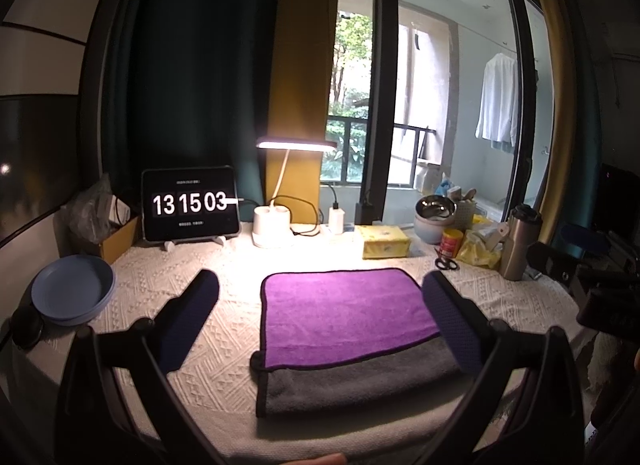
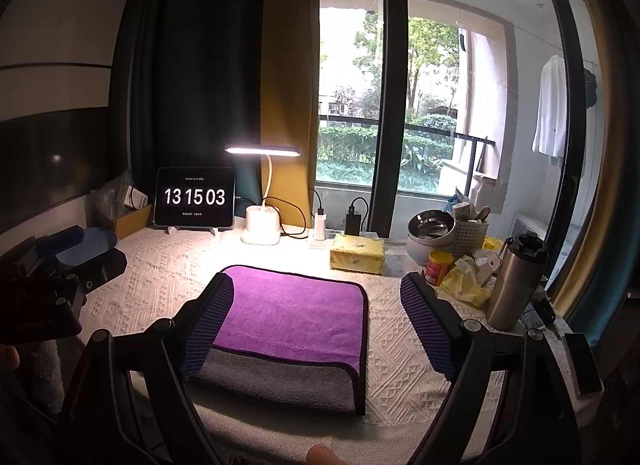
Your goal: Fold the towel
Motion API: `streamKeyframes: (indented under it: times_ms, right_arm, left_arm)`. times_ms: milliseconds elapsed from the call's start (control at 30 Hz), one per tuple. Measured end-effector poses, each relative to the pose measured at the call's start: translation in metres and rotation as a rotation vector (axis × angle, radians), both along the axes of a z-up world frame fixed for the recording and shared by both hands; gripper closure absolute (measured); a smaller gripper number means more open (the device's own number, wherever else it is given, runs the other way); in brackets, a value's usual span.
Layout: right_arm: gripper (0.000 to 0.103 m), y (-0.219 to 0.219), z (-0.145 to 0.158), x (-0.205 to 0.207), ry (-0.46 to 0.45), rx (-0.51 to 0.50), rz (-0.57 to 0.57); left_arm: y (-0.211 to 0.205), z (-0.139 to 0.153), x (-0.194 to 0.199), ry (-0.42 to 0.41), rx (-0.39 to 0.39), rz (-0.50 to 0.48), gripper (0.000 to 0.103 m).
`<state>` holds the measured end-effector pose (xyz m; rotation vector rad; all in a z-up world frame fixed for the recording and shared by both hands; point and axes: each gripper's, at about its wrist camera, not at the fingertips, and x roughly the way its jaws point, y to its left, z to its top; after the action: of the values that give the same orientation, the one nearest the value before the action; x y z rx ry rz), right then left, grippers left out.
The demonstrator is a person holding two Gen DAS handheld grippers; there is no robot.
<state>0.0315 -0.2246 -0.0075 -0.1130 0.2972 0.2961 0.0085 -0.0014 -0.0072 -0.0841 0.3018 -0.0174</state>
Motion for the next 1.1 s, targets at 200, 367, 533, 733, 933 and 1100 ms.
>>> streamKeyframes:
  times_ms: [200, 367, 533, 733, 933, 1100]
  right_arm:
    - [0.015, 0.001, -0.002, 0.001, 0.003, -0.003, 0.006]
    - [0.015, 0.0, -0.003, 0.002, 0.007, -0.001, 0.009]
    - [0.015, 0.0, -0.004, 0.002, 0.017, -0.002, 0.021]
    - [0.015, -0.001, -0.005, 0.004, 0.029, 0.0, 0.022]
    - [0.015, -0.004, -0.013, 0.012, 0.081, 0.004, 0.046]
    - [0.015, -0.003, -0.027, 0.022, 0.13, -0.004, 0.057]
  left_arm:
    - [0.0, 0.0, 0.001, 0.001, 0.0, -0.002, 0.001]
    - [-0.001, 0.0, 0.0, 0.0, 0.0, -0.003, 0.001]
    - [-0.001, 0.0, 0.001, 0.002, 0.001, -0.003, 0.001]
    - [-0.002, -0.003, 0.002, 0.01, 0.001, -0.007, 0.001]
    - [-0.001, -0.011, 0.007, 0.041, -0.002, -0.016, 0.001]
    - [0.0, -0.025, 0.015, 0.082, -0.014, -0.024, 0.001]
